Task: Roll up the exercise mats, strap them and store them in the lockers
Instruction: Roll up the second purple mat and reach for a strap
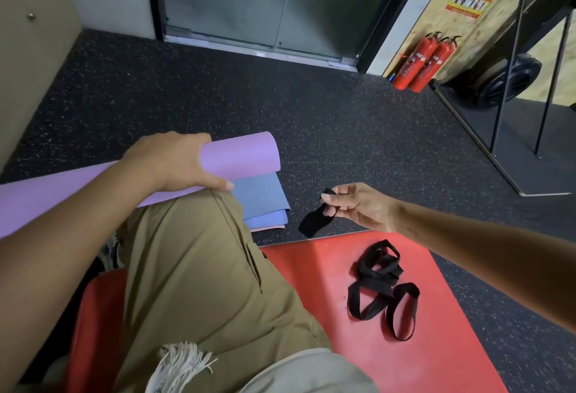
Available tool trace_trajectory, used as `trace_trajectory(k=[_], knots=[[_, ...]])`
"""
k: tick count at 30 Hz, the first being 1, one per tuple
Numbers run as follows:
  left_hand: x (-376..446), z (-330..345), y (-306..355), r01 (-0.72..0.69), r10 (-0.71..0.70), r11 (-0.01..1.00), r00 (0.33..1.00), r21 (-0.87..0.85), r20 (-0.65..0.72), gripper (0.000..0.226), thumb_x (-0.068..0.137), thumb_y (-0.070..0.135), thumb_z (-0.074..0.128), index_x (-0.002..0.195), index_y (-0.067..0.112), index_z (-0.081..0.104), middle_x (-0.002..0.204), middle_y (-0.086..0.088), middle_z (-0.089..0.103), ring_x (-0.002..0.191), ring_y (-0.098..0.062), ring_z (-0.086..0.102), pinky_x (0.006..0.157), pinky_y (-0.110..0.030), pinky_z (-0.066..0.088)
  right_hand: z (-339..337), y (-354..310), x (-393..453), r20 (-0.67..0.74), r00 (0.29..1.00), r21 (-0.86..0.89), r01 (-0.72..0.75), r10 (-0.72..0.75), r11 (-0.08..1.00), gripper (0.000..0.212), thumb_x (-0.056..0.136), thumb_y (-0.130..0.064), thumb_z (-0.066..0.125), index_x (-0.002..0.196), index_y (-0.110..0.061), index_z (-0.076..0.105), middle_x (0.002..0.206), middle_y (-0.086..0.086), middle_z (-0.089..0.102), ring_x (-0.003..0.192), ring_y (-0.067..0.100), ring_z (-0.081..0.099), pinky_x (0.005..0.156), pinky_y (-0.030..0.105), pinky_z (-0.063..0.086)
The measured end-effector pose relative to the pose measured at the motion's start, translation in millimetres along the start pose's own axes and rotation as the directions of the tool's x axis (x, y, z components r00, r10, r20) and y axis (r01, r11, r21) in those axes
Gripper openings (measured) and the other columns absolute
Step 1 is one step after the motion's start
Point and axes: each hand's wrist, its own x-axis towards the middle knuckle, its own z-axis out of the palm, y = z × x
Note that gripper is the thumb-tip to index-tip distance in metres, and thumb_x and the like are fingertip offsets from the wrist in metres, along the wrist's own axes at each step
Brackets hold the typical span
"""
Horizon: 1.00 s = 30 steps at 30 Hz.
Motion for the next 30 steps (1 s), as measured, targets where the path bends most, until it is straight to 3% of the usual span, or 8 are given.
trace_trajectory(k=[3, 6, 9, 12, 15, 17, 23, 30], knots=[[-2, 0, 1, 0.003, -0.003, 1.000, 1.000, 0.007, -0.004, 0.073, 0.057, 0.096, 0.063, 0.101, 0.040, 0.046, 0.106, 0.003, 0.068, 0.087, -0.027, 0.056, 0.071, -0.038, 0.043, 10, -8, 6, 0.033, 0.999, 0.050, 0.027, -0.028, 0.998, 0.022, 0.098, -0.030, 0.063, 0.090, -0.010, 0.068, 0.085, 0.007, 0.072, 0.084, 0.017, 0.070, 0.092, 0.028, 0.051], [-4, -1, 2, 0.016, -0.016, 1.000, 1.000, 0.007, -0.010, 0.075, 0.059, 0.095, 0.063, 0.106, 0.039, 0.047, 0.111, 0.001, 0.069, 0.087, -0.027, 0.054, 0.072, -0.038, 0.042, 14, -17, 11, 0.142, 0.990, 0.210, -0.030, 0.000, 0.977, 0.038, 0.106, -0.041, 0.045, 0.106, -0.009, 0.067, 0.100, 0.010, 0.074, 0.093, 0.023, 0.068, 0.109, 0.038, 0.046], [-4, 0, 3, 0.025, -0.025, 1.000, 1.000, 0.002, -0.003, 0.079, 0.059, 0.094, 0.064, 0.112, 0.037, 0.050, 0.112, 0.001, 0.069, 0.086, -0.027, 0.054, 0.072, -0.038, 0.042, 19, -25, 14, 0.215, 0.977, 0.386, -0.073, -0.013, 0.920, 0.030, 0.105, -0.032, 0.042, 0.109, -0.012, 0.065, 0.118, 0.015, 0.071, 0.087, 0.023, 0.067, 0.098, 0.036, 0.050], [-5, -1, 3, 0.025, -0.025, 1.000, 1.000, -0.016, 0.002, 0.076, 0.059, 0.094, 0.064, 0.108, 0.038, 0.050, 0.100, 0.004, 0.064, 0.085, -0.027, 0.054, 0.070, -0.037, 0.040, 26, -30, 18, 0.229, 0.971, 0.418, -0.029, -0.074, 0.908, 0.034, 0.106, -0.013, 0.038, 0.125, -0.008, 0.066, 0.136, 0.018, 0.062, 0.082, 0.021, 0.068, 0.084, 0.031, 0.059], [-4, 0, 3, 0.027, -0.027, 1.000, 1.000, -0.014, 0.003, 0.077, 0.059, 0.094, 0.064, 0.110, 0.037, 0.051, 0.090, 0.008, 0.057, 0.084, -0.026, 0.054, 0.069, -0.037, 0.039, 32, -30, 25, 0.222, 0.969, 0.438, -0.004, -0.104, 0.899, 0.047, 0.102, 0.008, 0.033, 0.141, -0.008, 0.054, 0.145, 0.017, 0.056, 0.101, 0.026, 0.071, 0.074, 0.027, 0.061], [-2, 2, 2, 0.039, -0.039, 0.999, 0.999, -0.009, 0.003, 0.084, 0.056, 0.095, 0.063, 0.115, 0.037, 0.052, 0.099, 0.004, 0.064, 0.086, -0.028, 0.055, 0.070, -0.038, 0.042, 35, -30, 30, 0.196, 0.975, 0.449, 0.002, -0.100, 0.894, 0.054, 0.099, 0.016, 0.033, 0.141, -0.010, 0.055, 0.147, 0.015, 0.055, 0.109, 0.028, 0.071, 0.065, 0.024, 0.061], [3, 8, -2, 0.062, -0.062, 0.998, 0.998, -0.012, 0.010, 0.096, 0.046, 0.103, 0.053, 0.121, 0.042, 0.049, 0.113, 0.003, 0.069, 0.096, -0.031, 0.061, 0.077, -0.040, 0.051, 45, -38, 39, 0.146, 0.972, 0.383, 0.118, -0.186, 0.916, 0.045, 0.096, -0.001, 0.060, 0.140, -0.011, 0.054, 0.130, 0.011, 0.062, 0.105, 0.028, 0.068, 0.083, 0.036, 0.059], [2, 13, -2, 0.101, -0.102, 0.993, 0.995, -0.063, -0.009, 0.094, 0.038, 0.105, 0.050, 0.112, 0.047, 0.046, 0.110, 0.014, 0.064, 0.102, -0.028, 0.060, 0.084, -0.045, 0.055, 52, -70, 46, 0.100, 0.967, 0.040, 0.230, -0.233, 0.972, 0.052, 0.079, -0.009, 0.081, 0.125, -0.008, 0.056, 0.119, 0.013, 0.063, 0.106, 0.026, 0.067, 0.093, 0.044, 0.057]])
